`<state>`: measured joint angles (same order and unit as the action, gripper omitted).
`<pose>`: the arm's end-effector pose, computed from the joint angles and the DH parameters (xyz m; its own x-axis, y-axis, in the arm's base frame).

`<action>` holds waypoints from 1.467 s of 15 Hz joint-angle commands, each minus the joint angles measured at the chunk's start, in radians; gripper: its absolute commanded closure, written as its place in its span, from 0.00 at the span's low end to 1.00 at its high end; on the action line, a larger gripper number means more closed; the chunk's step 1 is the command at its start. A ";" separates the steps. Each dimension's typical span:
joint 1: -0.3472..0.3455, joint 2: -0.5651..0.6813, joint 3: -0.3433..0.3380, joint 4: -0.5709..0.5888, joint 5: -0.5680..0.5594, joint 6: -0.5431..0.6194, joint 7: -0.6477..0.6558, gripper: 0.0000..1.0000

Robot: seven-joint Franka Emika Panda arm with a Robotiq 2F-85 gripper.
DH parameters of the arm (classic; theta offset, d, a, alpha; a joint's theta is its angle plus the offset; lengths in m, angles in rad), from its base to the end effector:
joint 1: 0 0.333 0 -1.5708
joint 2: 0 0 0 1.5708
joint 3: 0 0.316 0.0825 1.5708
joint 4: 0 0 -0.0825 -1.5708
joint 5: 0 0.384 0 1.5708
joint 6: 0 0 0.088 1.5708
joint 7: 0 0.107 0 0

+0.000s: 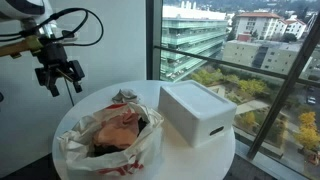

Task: Take the t-shirts out of the plastic bag.

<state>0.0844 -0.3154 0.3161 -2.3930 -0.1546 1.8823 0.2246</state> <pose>0.3936 0.1563 0.4180 0.9692 0.1883 -0.1590 0.2262 -0.9358 0.2704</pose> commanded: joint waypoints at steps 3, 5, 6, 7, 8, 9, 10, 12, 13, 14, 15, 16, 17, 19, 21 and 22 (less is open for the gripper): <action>0.031 0.002 -0.029 0.008 -0.009 -0.003 0.008 0.00; 0.031 0.002 -0.029 0.008 -0.009 -0.003 0.008 0.00; 0.031 0.002 -0.029 0.008 -0.009 -0.003 0.008 0.00; 0.026 0.002 -0.035 0.000 -0.012 0.007 0.020 0.00; 0.016 0.007 -0.054 -0.016 -0.007 0.010 0.019 0.00; 0.007 0.010 -0.073 -0.033 0.002 0.022 0.017 0.00; -0.003 0.011 -0.098 -0.058 0.008 0.038 0.013 0.00; -0.024 0.009 -0.147 -0.109 0.009 0.074 0.013 0.00; -0.037 0.017 -0.170 -0.131 0.010 0.091 0.017 0.00; -0.047 0.037 -0.193 -0.149 0.017 0.108 0.006 0.00; -0.058 0.057 -0.210 -0.169 0.011 0.140 0.007 0.00; -0.063 0.094 -0.225 -0.180 0.024 0.168 0.003 0.00; -0.063 0.126 -0.238 -0.185 0.044 0.183 -0.013 0.00; -0.067 0.194 -0.255 -0.188 0.060 0.239 -0.023 0.00; -0.076 0.260 -0.265 -0.182 0.036 0.328 -0.013 0.00; -0.079 0.292 -0.272 -0.179 0.025 0.392 -0.015 0.00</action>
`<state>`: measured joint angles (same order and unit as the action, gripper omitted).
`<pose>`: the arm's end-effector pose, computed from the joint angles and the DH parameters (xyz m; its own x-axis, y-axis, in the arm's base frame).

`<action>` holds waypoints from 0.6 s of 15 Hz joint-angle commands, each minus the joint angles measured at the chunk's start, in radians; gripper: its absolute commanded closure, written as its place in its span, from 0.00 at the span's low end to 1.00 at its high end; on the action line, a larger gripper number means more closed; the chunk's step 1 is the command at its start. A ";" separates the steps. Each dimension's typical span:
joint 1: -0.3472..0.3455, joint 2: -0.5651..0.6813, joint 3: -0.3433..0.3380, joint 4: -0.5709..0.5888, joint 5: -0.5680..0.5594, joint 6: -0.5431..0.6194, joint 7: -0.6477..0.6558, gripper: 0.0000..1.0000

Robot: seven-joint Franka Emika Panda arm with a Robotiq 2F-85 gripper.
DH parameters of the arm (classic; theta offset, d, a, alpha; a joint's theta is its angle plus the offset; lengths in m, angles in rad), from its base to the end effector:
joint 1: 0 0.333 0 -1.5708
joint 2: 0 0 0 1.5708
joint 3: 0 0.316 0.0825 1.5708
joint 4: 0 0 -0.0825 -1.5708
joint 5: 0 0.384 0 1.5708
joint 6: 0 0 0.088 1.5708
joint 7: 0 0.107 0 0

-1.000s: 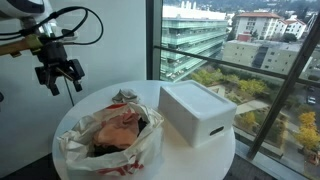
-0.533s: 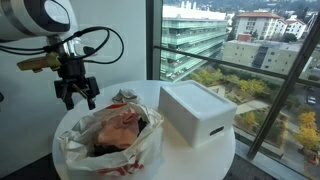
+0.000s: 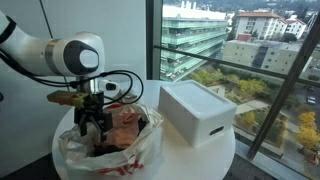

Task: Take the t-shirts out of the plastic bag.

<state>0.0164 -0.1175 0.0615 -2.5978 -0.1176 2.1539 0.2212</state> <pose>0.3943 0.0254 0.2747 0.9508 -0.0837 -0.2984 -0.0404 -0.9881 0.1483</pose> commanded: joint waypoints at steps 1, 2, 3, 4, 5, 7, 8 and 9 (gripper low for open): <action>-0.016 0.119 -0.023 0.026 -0.037 0.179 -0.004 0.00; -0.022 0.139 -0.029 0.024 -0.093 0.240 0.025 0.00; -0.025 0.156 -0.039 0.023 -0.134 0.289 0.038 0.00; -0.027 0.176 -0.050 0.025 -0.157 0.328 0.041 0.00; -0.027 0.196 -0.058 0.023 -0.154 0.370 0.027 0.00; -0.019 0.238 -0.073 0.022 -0.207 0.440 0.051 0.00; -0.010 0.257 -0.081 0.026 -0.253 0.451 0.071 0.00; -0.003 0.274 -0.086 0.028 -0.274 0.457 0.073 0.00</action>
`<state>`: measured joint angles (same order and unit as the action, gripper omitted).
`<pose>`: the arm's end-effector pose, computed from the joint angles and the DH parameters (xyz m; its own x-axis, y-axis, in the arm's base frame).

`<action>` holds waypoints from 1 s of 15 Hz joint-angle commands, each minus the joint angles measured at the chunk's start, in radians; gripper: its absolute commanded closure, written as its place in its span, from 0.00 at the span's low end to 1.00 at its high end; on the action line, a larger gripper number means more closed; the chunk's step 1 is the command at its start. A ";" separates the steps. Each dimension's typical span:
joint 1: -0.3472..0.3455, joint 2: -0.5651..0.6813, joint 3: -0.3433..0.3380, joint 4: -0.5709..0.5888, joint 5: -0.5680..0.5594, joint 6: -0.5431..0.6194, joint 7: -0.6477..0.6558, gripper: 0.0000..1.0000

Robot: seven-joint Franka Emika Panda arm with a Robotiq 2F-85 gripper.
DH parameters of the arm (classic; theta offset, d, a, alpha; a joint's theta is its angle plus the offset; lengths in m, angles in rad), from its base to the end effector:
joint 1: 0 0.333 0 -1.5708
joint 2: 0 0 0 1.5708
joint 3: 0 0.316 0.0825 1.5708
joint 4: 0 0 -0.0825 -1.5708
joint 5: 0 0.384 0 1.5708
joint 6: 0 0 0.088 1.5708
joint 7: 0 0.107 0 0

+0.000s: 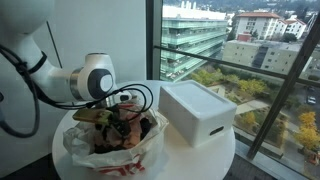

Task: Take the t-shirts out of the plastic bag.

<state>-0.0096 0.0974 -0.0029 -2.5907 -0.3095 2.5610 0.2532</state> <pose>0.4283 -0.0008 0.2128 0.9943 -0.0045 -0.1061 0.0132 -0.9861 0.1656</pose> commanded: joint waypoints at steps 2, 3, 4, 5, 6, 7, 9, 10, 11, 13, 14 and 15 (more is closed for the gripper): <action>0.034 0.089 -0.032 0.034 -0.119 0.028 0.055 0.00; 0.037 0.100 -0.036 0.038 -0.120 0.031 0.056 0.00; 0.039 0.106 -0.039 0.040 -0.114 0.033 0.052 0.14; 0.040 0.109 -0.040 0.042 -0.103 0.034 0.045 0.26; 0.042 0.110 -0.043 0.044 -0.096 0.032 0.045 0.32; 0.043 0.106 -0.043 0.044 -0.086 0.031 0.040 0.42; 0.036 0.093 -0.036 0.040 -0.046 0.024 0.020 0.56; 0.032 0.087 -0.033 0.038 -0.022 0.016 0.010 0.64; 0.030 0.083 -0.029 0.037 0.007 0.011 0.001 0.71; 0.026 0.070 -0.025 0.034 0.058 -0.002 -0.018 0.86; 0.023 0.064 -0.020 0.037 0.098 -0.025 -0.035 0.92; 0.023 0.052 -0.021 0.036 0.118 -0.039 -0.039 0.99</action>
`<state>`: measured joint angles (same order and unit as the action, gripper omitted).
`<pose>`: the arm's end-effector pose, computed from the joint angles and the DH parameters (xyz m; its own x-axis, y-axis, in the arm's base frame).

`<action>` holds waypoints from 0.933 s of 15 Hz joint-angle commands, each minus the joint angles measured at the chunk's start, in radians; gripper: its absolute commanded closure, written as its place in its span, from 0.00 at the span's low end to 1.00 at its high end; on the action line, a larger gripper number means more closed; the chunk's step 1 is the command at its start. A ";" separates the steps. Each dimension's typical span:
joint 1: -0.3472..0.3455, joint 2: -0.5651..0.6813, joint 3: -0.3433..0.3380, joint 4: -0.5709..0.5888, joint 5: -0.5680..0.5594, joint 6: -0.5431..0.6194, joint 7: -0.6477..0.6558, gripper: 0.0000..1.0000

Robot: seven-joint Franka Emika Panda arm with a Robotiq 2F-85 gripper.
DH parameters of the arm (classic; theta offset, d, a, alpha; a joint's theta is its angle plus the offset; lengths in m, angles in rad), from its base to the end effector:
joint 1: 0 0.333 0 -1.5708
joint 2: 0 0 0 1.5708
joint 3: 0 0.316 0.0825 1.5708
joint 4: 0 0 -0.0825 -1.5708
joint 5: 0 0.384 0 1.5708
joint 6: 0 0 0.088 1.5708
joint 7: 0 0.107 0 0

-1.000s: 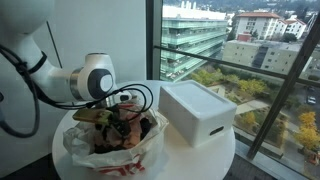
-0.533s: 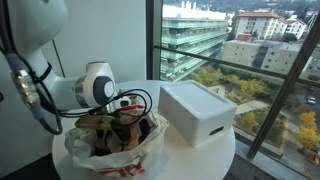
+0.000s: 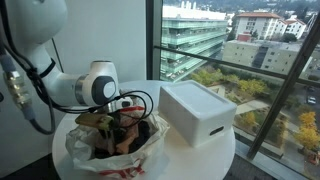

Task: Take the t-shirts out of the plastic bag.

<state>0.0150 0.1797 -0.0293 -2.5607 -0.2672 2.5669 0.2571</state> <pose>0.4313 -0.0026 0.1871 0.9874 -0.0454 -0.1517 -0.0221 -0.9882 0.1517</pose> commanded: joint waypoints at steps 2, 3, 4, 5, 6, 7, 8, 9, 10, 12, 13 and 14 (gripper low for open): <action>0.007 -0.076 -0.001 0.006 0.087 -0.113 -0.018 1.00; 0.014 -0.119 -0.005 0.005 0.072 -0.158 0.011 0.97; 0.019 -0.154 -0.004 0.011 0.055 -0.215 0.041 0.98; 0.026 -0.197 -0.003 0.016 0.022 -0.276 0.093 0.97; 0.032 -0.236 0.005 0.032 -0.005 -0.377 0.151 0.97; 0.031 -0.268 0.018 0.046 -0.031 -0.450 0.197 0.97; 0.030 -0.298 0.036 0.061 -0.045 -0.530 0.233 0.97; 0.028 -0.333 0.054 0.081 -0.056 -0.610 0.268 0.97; 0.027 -0.361 0.071 0.096 -0.060 -0.669 0.288 0.97; 0.022 -0.427 0.105 0.123 -0.064 -0.756 0.327 0.97; 0.020 -0.456 0.120 0.142 -0.056 -0.799 0.337 0.97; 0.015 -0.483 0.132 0.164 -0.062 -0.834 0.356 0.97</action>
<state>0.0372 -0.2095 0.0658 -2.4414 -0.3112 1.8421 0.5564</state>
